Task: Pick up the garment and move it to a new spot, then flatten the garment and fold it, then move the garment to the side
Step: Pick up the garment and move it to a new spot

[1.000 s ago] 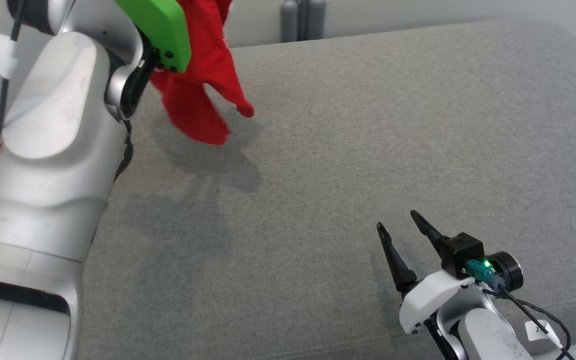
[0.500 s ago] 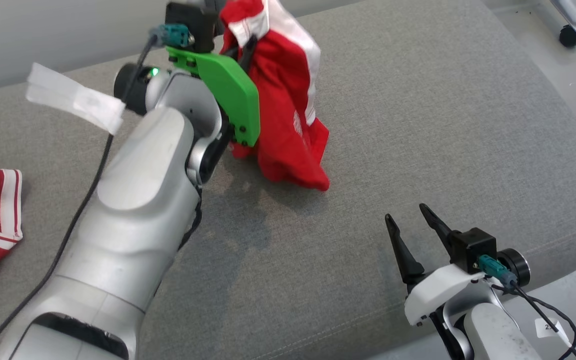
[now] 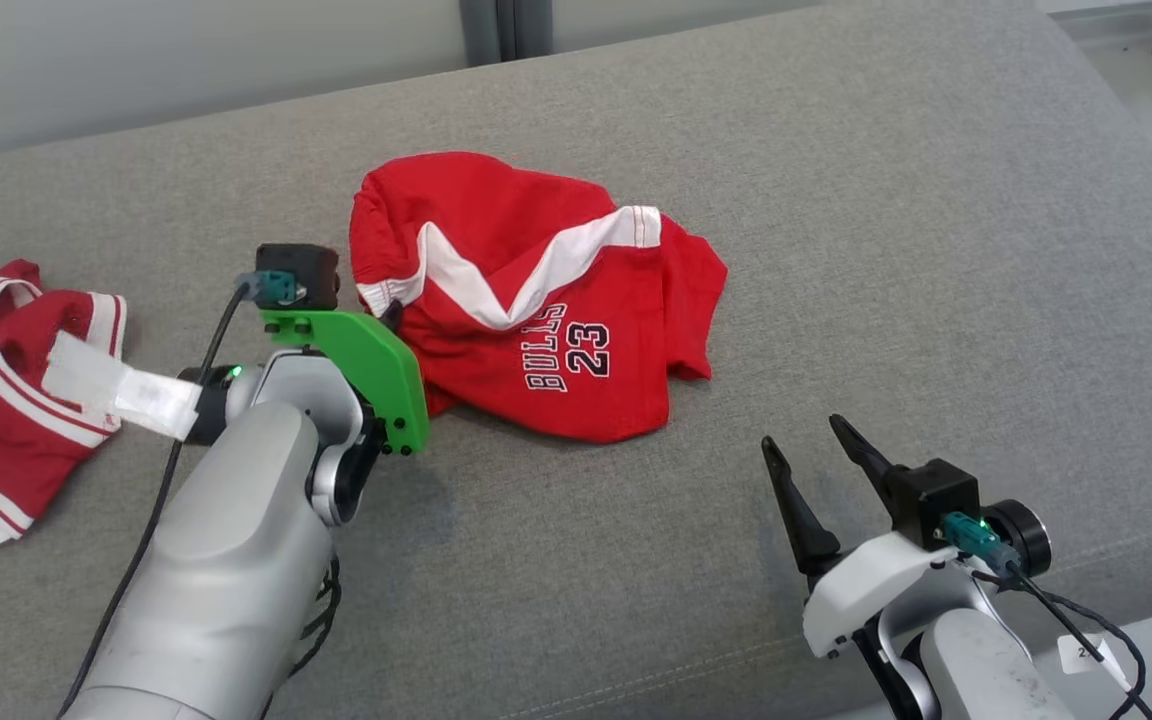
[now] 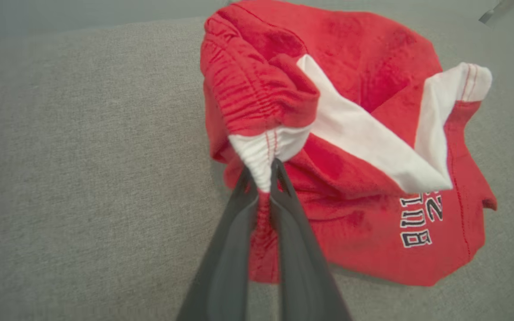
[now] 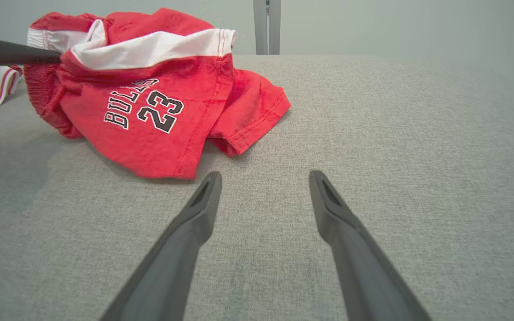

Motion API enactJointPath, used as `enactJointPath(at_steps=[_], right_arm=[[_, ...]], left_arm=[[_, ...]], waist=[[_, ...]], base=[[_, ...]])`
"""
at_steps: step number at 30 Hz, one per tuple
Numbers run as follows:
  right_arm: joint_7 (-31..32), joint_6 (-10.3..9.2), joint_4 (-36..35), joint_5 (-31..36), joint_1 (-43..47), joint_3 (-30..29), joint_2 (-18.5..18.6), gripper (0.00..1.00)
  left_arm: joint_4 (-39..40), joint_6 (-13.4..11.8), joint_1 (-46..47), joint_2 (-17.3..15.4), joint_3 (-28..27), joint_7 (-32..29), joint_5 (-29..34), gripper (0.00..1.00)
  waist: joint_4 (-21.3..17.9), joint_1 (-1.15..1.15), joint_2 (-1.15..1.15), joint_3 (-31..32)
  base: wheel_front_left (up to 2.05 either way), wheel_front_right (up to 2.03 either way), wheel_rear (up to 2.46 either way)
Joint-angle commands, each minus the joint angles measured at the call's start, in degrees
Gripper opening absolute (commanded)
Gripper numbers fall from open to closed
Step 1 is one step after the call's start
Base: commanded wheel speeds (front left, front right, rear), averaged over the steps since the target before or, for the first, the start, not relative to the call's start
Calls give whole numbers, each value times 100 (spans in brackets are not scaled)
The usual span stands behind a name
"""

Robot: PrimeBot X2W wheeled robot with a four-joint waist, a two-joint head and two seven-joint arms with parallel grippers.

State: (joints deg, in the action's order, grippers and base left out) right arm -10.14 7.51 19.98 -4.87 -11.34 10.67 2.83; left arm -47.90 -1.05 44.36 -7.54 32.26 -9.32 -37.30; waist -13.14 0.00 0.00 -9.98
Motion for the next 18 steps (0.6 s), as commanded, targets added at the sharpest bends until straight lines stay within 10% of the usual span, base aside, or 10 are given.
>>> enactJointPath(at_steps=[1, 2, 3, 4, 18], right_arm=[[15, -4, 7, 40, 11, 14, 11, 100], [22, -4, 4, 42, 27, 24, 10, 100], [39, -4, 0, 39, 40, 35, 11, 100], [50, -4, -8, 38, 51, 46, 10, 100], [103, -4, -181, 111, 289, -253, 8, 100]], left_arm=[[-7, -54, -98, -34, -46, 48, -84, 2], [-17, -95, -156, -35, -93, 81, -114, 33], [-4, -141, -201, -50, -153, 181, -127, 87], [-4, -175, -263, -55, -203, 235, -178, 100], [463, -314, -1171, -435, -446, 1222, -257, 100]], waist=[[137, 0, 0, 123], [164, 0, 0, 150], [183, 0, 0, 174], [197, 0, 0, 194], [403, 0, 0, 545]], base=[[0, 0, 0], [0, 0, 0], [0, 0, 0], [0, 0, 0], [0, 0, 0]])
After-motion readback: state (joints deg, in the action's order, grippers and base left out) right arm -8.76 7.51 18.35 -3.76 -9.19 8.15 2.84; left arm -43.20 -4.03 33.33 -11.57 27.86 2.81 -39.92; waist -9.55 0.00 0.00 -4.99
